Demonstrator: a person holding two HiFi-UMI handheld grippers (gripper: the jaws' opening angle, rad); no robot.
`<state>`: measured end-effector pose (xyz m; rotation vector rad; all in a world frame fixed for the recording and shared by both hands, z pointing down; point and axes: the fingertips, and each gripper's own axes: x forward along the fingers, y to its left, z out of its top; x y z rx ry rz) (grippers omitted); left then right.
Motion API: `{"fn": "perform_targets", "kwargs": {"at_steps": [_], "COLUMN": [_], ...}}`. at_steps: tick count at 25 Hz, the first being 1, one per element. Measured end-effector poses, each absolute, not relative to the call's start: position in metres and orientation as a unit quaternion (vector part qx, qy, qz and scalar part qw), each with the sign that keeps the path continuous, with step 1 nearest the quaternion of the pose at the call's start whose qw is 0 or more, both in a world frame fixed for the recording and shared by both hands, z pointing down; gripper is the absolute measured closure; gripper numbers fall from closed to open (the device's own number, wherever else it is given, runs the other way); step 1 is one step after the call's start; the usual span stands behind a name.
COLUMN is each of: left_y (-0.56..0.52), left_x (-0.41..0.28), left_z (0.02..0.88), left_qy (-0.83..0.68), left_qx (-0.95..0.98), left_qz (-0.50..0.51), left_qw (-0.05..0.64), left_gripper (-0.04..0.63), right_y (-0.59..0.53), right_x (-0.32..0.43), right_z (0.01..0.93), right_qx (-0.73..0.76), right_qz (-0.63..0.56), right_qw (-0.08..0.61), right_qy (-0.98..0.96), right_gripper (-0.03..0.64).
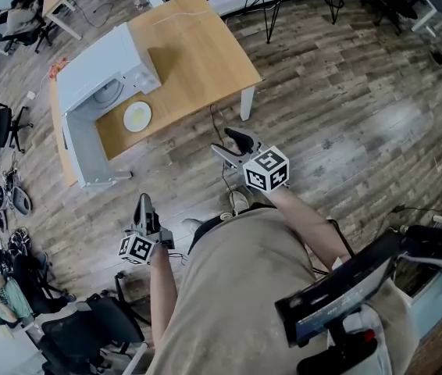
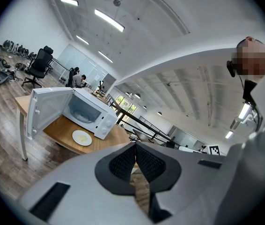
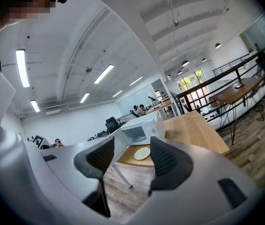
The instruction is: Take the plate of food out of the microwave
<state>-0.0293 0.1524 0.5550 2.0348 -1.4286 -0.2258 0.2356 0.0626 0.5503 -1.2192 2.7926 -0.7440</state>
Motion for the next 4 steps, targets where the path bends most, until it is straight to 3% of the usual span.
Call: {"fn": "perform_targets", "kwargs": {"at_steps": [4], "left_y": [0.1536], "left_x": [-0.0273], "left_z": [0.5551], "left_qy": [-0.546], "left_qx": [0.772], "left_qz": [-0.079], "left_qw": [0.316], "left_gripper": [0.591], "right_y": [0.0639], "right_x": [0.2361], "right_z": [0.5508], "right_qx": [-0.388], "right_qz": [-0.240], "right_qw": [0.006], "right_qy": [0.890], "right_gripper": [0.365]}}
